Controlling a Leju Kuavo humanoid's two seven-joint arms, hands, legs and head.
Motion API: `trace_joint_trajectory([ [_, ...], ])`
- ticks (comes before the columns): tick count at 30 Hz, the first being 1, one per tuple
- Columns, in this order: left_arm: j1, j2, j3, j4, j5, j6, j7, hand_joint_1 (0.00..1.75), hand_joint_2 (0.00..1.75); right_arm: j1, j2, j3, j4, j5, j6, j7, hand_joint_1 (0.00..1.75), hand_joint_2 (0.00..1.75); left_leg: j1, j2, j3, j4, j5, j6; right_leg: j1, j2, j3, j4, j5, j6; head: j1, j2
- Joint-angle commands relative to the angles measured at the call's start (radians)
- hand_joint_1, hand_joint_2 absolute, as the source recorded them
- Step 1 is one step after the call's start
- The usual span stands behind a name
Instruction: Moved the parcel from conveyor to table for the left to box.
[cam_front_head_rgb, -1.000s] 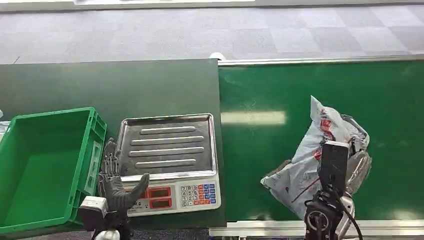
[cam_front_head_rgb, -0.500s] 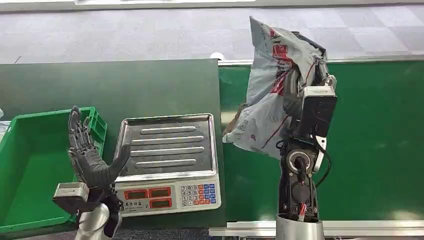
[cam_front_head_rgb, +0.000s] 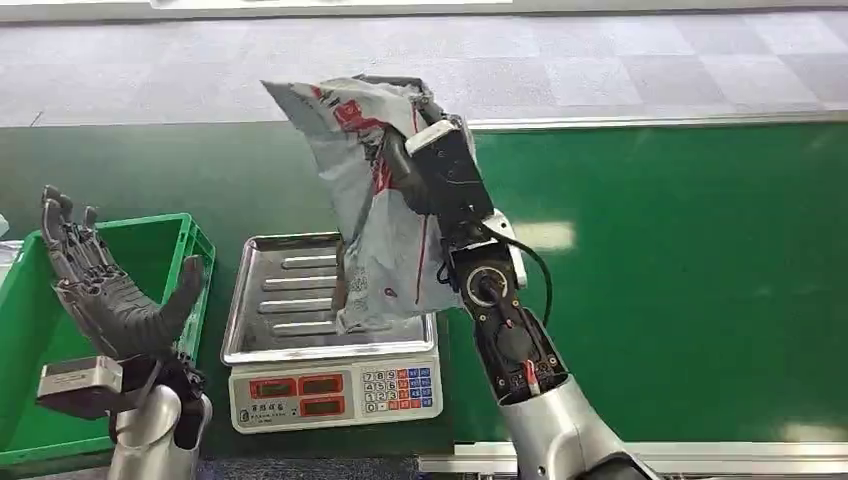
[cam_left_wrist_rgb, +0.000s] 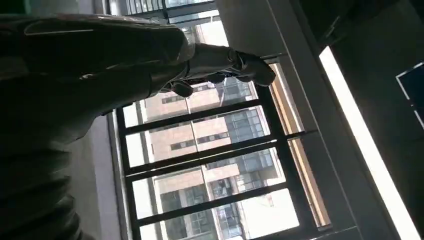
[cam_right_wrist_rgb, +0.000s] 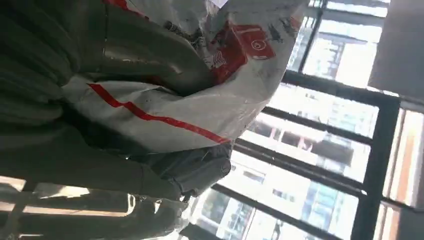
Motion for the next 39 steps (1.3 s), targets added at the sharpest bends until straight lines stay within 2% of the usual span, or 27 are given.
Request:
trace_joint_trajectory([
  [1,-0.015,0.001,0.069,0.036,-0.006,-0.019,-0.003,0.0,1.75,-0.093,0.01,0.166,0.296,-0.055,0.03,-0.044,1.75,1.75,0.0,0.002,0.001,0.0,0.0,0.0,0.0,0.003,0.0,0.0,0.0,0.0,0.0,0.0],
  [6,-0.036,-0.003,0.068,0.057,-0.012,-0.018,-0.003,0.0,1.75,-0.098,0.01,0.207,0.29,-0.069,0.043,-0.032,1.75,1.75,0.0,0.001,0.0,0.0,0.0,0.0,0.0,0.001,0.0,0.0,0.0,0.0,0.0,0.0],
  [8,-0.049,-0.009,0.073,0.076,-0.014,-0.027,-0.003,0.0,1.75,-0.1,0.01,0.279,0.29,-0.156,0.104,-0.041,1.75,1.75,0.0,0.001,0.0,0.0,0.0,0.0,0.0,0.002,0.0,0.0,0.0,0.0,0.0,0.0],
  [9,-0.047,-0.01,0.075,0.08,-0.022,-0.017,-0.003,0.0,1.75,-0.116,0.01,0.363,0.312,-0.201,0.064,-0.009,1.75,1.75,0.0,0.001,0.0,0.0,0.0,0.0,0.0,0.002,-0.001,0.0,0.0,0.0,0.0,0.0],
  [10,-0.037,-0.011,0.079,0.072,-0.024,-0.011,-0.003,0.0,1.75,-0.116,0.01,0.385,0.313,-0.234,0.04,0.008,0.31,1.75,0.0,0.002,0.001,0.0,0.0,0.0,0.0,0.003,-0.001,0.0,0.0,0.0,0.0,0.0],
  [11,-0.023,-0.009,0.08,0.061,-0.023,-0.006,-0.003,0.0,1.75,-0.124,0.01,0.416,0.33,-0.264,0.018,0.039,0.0,1.75,-0.001,0.002,0.001,0.0,0.0,0.0,-0.001,0.002,-0.001,0.0,0.0,0.0,0.0,0.0],
  [14,0.018,-0.005,0.09,0.028,-0.017,-0.003,-0.003,0.0,1.75,-0.147,0.01,0.451,0.382,-0.311,-0.045,0.053,0.0,1.75,0.0,0.004,0.002,-0.001,0.0,0.0,0.0,0.005,0.0,-0.001,0.001,0.0,0.0,0.0],
  [23,0.013,-0.007,0.08,0.063,-0.044,-0.003,-0.003,0.0,1.75,-0.161,0.01,0.438,0.436,-0.343,-0.039,-0.009,0.0,1.75,0.0,0.0,0.001,-0.001,0.0,0.001,0.0,0.001,0.001,-0.001,0.001,0.0,0.0,0.0],
  [24,0.01,-0.001,0.064,0.081,-0.048,-0.032,-0.003,0.0,1.75,-0.157,0.01,0.427,0.425,-0.341,-0.066,-0.04,0.0,1.75,0.0,0.0,0.001,0.0,0.0,0.001,0.0,0.001,0.001,-0.001,0.0,0.0,0.0,0.0],
  [25,0.004,-0.004,0.033,0.129,-0.094,-0.075,-0.003,0.0,1.75,-0.148,0.01,0.364,0.412,-0.324,-0.135,-0.085,0.0,1.75,0.0,0.0,0.001,-0.001,0.0,0.001,0.0,0.001,0.001,-0.001,0.001,0.0,0.0,0.0],
  [27,-0.002,-0.018,-0.016,0.169,-0.129,-0.064,-0.003,0.0,1.75,-0.13,0.01,0.24,0.386,-0.228,-0.149,-0.092,0.0,1.75,-0.001,-0.002,0.001,-0.001,0.001,0.0,-0.001,-0.002,0.001,0.0,0.0,0.0,0.0,0.0],
  [29,-0.006,-0.027,-0.041,0.189,-0.133,-0.059,-0.003,0.0,1.75,-0.102,-0.003,0.164,0.335,-0.166,-0.141,-0.091,0.0,1.75,-0.001,-0.006,0.001,-0.001,0.001,0.001,-0.001,-0.005,0.001,-0.001,-0.001,0.0,0.0,0.0],
  [30,-0.01,-0.038,-0.044,0.235,-0.176,-0.095,-0.003,0.0,1.75,-0.041,0.002,0.04,0.243,-0.076,-0.148,-0.102,0.0,1.75,-0.001,-0.004,0.0,0.0,0.001,0.001,-0.001,-0.004,0.0,-0.001,0.0,0.0,0.0,0.0],
  [31,0.011,-0.053,-0.02,0.223,-0.204,-0.077,-0.003,0.0,1.75,-0.018,0.01,-0.003,0.205,-0.036,-0.096,-0.119,0.0,1.75,0.0,-0.005,0.001,-0.001,0.001,0.001,0.0,-0.005,0.001,-0.002,0.0,0.0,0.0,0.0],
  [35,0.054,-0.039,-0.002,0.171,-0.189,-0.103,-0.003,0.0,1.75,-0.015,0.01,0.03,0.188,-0.041,-0.099,-0.098,0.0,1.75,-0.001,0.001,0.001,0.0,0.0,0.0,-0.001,0.001,0.001,-0.001,0.0,0.0,0.0,0.0],
  [39,0.054,-0.039,-0.002,0.171,-0.189,-0.103,-0.003,0.0,1.75,-0.015,0.01,0.03,0.188,-0.041,-0.099,-0.098,0.0,1.75,0.0,0.0,0.001,0.0,0.0,0.0,0.0,0.0,0.0,-0.001,0.0,0.0,0.0,0.0],
])
